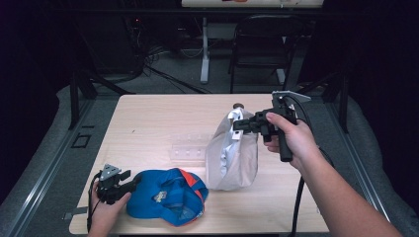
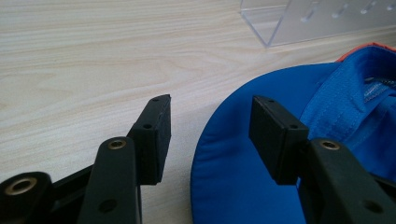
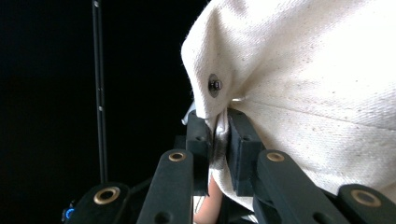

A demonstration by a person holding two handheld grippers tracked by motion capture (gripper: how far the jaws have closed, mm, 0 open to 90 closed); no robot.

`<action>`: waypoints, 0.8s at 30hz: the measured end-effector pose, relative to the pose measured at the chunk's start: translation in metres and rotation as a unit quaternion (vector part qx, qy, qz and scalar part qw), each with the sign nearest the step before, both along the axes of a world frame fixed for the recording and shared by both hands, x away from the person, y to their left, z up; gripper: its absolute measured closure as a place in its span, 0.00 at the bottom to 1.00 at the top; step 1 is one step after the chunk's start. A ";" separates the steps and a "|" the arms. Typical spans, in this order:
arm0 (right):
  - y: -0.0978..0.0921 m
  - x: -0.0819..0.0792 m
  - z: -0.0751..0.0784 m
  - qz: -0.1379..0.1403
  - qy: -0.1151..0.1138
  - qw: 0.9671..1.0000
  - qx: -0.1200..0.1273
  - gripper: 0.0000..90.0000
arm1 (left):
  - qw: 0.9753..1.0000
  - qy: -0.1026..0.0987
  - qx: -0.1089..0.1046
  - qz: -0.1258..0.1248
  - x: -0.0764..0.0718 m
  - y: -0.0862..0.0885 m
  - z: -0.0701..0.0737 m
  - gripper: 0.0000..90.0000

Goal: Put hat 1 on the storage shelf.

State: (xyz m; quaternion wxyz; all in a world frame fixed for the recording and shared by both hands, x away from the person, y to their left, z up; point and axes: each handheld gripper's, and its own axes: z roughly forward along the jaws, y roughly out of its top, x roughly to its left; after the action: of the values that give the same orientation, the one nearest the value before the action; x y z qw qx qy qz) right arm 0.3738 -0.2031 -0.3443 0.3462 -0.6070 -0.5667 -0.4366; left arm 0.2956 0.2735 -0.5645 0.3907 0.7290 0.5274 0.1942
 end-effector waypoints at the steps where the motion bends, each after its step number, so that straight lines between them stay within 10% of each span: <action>1: 0.002 0.002 0.000 0.002 -0.001 1.000 0.000 0.90 | 1.000 0.000 0.000 0.000 0.000 0.000 0.000 0.55; 24: 0.033 0.049 0.044 -0.041 -0.029 0.999 -0.002 0.90 | 1.000 0.005 -0.001 -0.008 0.001 -0.002 0.000 0.54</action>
State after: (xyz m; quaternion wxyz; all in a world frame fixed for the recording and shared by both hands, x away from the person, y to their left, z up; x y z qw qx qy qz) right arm 0.4232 -0.1703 -0.3001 0.3107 -0.6174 -0.5520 -0.4665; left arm 0.2963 0.2719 -0.5648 0.3899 0.7341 0.5236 0.1866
